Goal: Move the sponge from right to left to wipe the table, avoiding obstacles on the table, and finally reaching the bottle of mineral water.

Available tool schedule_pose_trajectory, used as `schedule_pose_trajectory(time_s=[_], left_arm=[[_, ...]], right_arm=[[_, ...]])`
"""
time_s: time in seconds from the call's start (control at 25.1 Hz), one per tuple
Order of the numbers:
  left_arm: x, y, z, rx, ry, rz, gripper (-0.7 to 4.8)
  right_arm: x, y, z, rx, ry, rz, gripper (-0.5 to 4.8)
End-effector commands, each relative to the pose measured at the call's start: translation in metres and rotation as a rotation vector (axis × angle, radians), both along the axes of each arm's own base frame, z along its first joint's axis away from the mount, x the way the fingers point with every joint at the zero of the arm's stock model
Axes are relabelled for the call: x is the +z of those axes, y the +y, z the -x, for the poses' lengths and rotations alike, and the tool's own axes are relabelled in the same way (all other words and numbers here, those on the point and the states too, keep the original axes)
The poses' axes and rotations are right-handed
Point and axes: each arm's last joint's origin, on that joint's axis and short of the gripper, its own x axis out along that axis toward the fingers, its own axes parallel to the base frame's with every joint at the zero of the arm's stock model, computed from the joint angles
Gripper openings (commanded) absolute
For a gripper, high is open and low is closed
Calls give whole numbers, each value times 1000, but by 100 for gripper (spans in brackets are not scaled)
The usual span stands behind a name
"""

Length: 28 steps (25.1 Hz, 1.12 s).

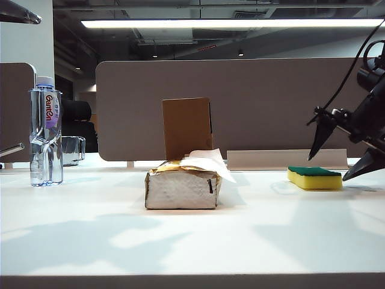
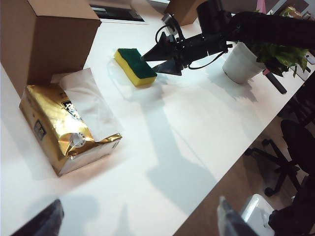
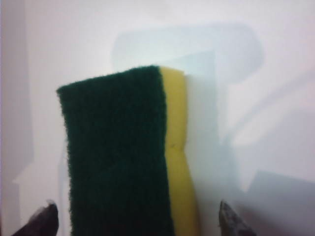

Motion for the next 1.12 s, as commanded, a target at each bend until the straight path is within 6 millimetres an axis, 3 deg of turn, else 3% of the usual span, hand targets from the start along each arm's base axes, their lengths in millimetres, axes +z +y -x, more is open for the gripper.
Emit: schedule_pose_trajectory(time_s=[0.04,0.32,0.44,0.68,0.84,1.0,1.04,1.12], left_arm=[[3,0,0,-4,-19,1,406],[2,0,1,-4,-10,-1,406],[2,0,1,-4,-8,-1,405],[2,0,1,2,-9,-4,404],[2,0,1,3,-9,-4,404],[2,0,1,3,-9,-4,404],[2,0,1,3,-9,-4,404],[2,0,1,2,-9,-4,404]], right_arm=[[-2,6,-5,12,-27,11,418],[-9,11,-12,-6,-50,65,413],[-16,10,-13,-8,-37,61,377],[-28,11,-14,-7,0,60,357],[-29,11,-13,-9,14,65,296],[-32,10,-9,-34,67,117,290],[-32,9,-8,-41,78,131,267],[-32,9,-8,-40,78,137,158]])
